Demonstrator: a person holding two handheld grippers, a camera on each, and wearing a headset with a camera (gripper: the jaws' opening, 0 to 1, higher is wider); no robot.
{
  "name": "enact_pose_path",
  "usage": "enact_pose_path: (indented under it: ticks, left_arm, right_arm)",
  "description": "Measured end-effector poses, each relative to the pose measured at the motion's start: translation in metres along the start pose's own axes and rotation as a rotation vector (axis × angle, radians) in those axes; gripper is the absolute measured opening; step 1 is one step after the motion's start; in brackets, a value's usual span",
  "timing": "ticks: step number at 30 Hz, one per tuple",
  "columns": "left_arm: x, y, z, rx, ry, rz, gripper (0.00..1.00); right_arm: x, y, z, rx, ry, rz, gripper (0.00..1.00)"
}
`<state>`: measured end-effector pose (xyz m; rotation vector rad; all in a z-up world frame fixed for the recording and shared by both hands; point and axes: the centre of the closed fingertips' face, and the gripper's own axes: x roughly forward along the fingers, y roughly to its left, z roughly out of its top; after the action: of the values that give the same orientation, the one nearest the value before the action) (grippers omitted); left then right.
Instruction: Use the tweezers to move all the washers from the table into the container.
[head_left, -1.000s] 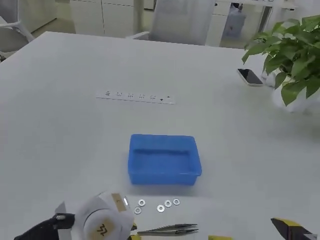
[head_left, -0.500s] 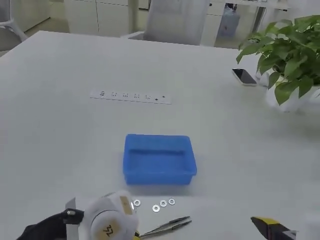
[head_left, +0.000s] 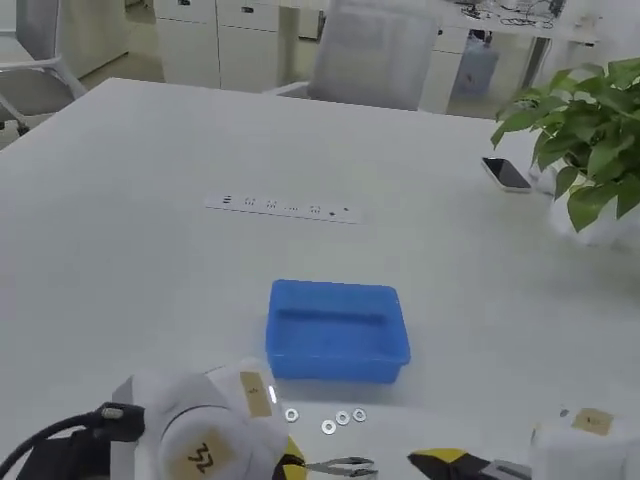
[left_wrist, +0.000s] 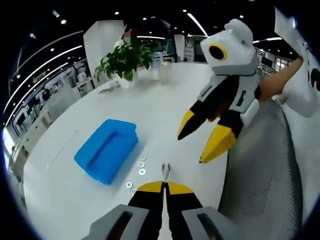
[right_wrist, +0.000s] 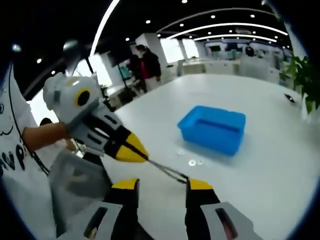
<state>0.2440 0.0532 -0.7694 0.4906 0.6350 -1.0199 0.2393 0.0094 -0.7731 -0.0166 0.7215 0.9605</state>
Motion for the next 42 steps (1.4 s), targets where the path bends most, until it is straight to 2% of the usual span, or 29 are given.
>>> enact_pose_path:
  ticks: [2, 4, 6, 8, 13, 18, 20, 23, 25, 28, 29, 30, 32, 35, 36, 38, 39, 41, 42]
  left_arm:
    - [-0.006, -0.002, 0.005, -0.003, -0.012, 0.003, 0.00]
    - [-0.009, -0.003, 0.008, 0.003, -0.024, 0.011, 0.00]
    - [-0.012, -0.004, 0.010, 0.012, -0.028, 0.014, 0.00]
    - [-0.014, -0.006, 0.011, 0.031, -0.023, 0.011, 0.00]
    - [-0.020, -0.010, 0.015, 0.081, -0.016, 0.009, 0.00]
    - [-0.027, -0.010, 0.018, 0.140, -0.004, 0.009, 0.00]
    - [-0.030, -0.010, 0.020, 0.148, -0.006, 0.008, 0.00]
    - [-0.034, -0.008, 0.024, 0.190, -0.004, 0.016, 0.00]
    - [-0.035, -0.007, 0.026, 0.192, -0.009, 0.020, 0.00]
    - [-0.034, -0.002, 0.029, 0.184, -0.022, 0.046, 0.00]
    - [-0.034, 0.003, 0.030, 0.167, -0.036, 0.075, 0.00]
    - [-0.034, 0.004, 0.030, 0.160, -0.043, 0.074, 0.00]
    - [-0.032, 0.009, 0.032, 0.136, -0.070, 0.108, 0.00]
    - [-0.029, 0.015, 0.030, 0.066, -0.098, 0.160, 0.00]
    - [-0.028, 0.017, 0.027, 0.058, -0.095, 0.168, 0.00]
    - [-0.028, 0.026, 0.022, -0.004, -0.103, 0.225, 0.10]
    - [-0.029, 0.026, 0.017, -0.042, -0.104, 0.223, 0.14]
    - [-0.034, 0.032, 0.014, -0.098, -0.134, 0.263, 0.17]
    - [-0.039, 0.036, 0.011, -0.141, -0.153, 0.297, 0.23]
  right_arm:
    - [0.011, 0.004, -0.006, -0.099, 0.069, 0.021, 0.26]
    - [0.019, 0.010, -0.007, -0.122, 0.076, 0.047, 0.22]
    - [0.027, 0.017, -0.005, -0.123, 0.078, 0.068, 0.22]
    - [0.036, 0.024, -0.001, -0.154, 0.075, 0.086, 0.24]
    - [0.053, 0.027, 0.004, -0.229, 0.093, 0.112, 0.20]
    - [0.059, 0.035, 0.010, -0.302, 0.112, 0.172, 0.13]
    - [0.059, 0.036, 0.013, -0.367, 0.116, 0.172, 0.08]
    - [0.058, 0.041, 0.019, -0.382, 0.110, 0.179, 0.07]
    - [0.058, 0.042, 0.021, -0.393, 0.105, 0.184, 0.06]
    - [0.058, 0.039, 0.025, -0.440, 0.091, 0.157, 0.05]
    - [0.058, 0.039, 0.025, -0.447, 0.093, 0.148, 0.04]
    - [0.057, 0.035, 0.027, -0.467, 0.091, 0.116, 0.04]
    - [0.057, 0.031, 0.029, -0.509, 0.087, 0.086, 0.04]
    - [0.060, 0.027, 0.031, -0.487, 0.088, 0.087, 0.04]
    - [0.061, 0.026, 0.032, -0.471, 0.086, 0.091, 0.04]
    - [0.062, 0.022, 0.036, -0.453, 0.078, 0.090, 0.03]
    - [0.063, 0.021, 0.039, -0.448, 0.077, 0.088, 0.03]
    - [0.065, 0.018, 0.042, -0.448, 0.075, 0.083, 0.03]
    - [0.068, 0.015, 0.044, -0.451, 0.076, 0.077, 0.03]
